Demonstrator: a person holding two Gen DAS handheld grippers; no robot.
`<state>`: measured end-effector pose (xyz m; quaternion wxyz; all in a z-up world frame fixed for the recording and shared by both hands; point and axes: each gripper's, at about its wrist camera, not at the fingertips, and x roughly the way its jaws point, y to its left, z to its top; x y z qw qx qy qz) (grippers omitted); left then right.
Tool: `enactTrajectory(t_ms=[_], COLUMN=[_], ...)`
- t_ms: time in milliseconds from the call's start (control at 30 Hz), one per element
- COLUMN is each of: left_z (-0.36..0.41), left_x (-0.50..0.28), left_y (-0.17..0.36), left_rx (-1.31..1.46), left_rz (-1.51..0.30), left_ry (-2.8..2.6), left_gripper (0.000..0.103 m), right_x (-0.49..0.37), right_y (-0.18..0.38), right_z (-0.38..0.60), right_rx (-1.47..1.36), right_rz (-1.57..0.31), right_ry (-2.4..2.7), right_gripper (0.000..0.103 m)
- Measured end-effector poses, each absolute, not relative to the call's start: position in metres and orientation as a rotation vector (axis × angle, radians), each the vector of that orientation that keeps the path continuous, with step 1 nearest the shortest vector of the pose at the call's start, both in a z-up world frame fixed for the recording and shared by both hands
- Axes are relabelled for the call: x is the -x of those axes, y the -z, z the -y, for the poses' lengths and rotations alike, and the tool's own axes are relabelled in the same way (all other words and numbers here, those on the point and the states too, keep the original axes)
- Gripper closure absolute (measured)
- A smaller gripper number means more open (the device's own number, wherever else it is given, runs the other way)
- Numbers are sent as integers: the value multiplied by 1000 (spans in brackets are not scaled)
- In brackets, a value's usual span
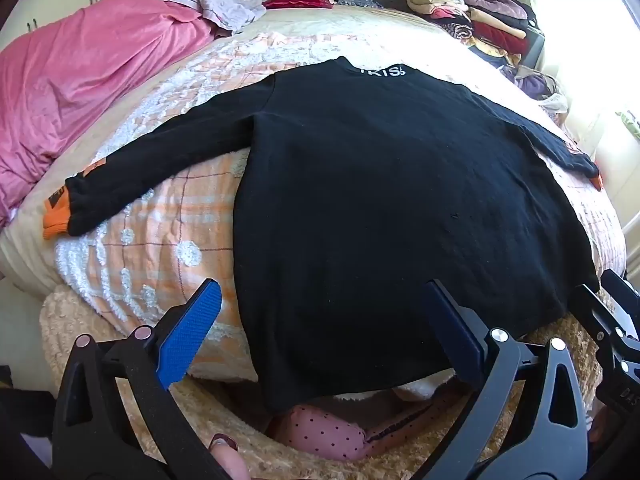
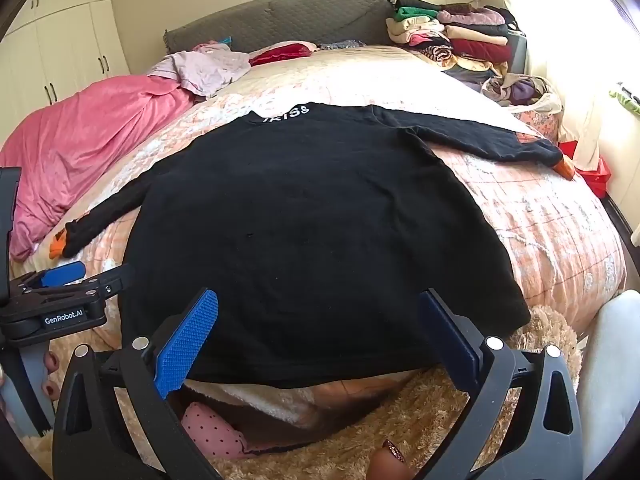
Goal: Fold small clothes
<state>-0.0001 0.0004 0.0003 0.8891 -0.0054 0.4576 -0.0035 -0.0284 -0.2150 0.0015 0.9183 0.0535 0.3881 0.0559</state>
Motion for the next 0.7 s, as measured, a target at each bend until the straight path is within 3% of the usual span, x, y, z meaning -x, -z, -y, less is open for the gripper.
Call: enactTrajectory(t_ms=[700], left_z=[-2], left_x=[0], left_y=[1], left_rx=[18], left_rz=[-950], left_ry=[10], left_gripper=[9], right_x=[26], right_y=[3], right_z=[214], right_rx=[-101], right_rz=[-792], right_ry=[-118], right_gripper=[4])
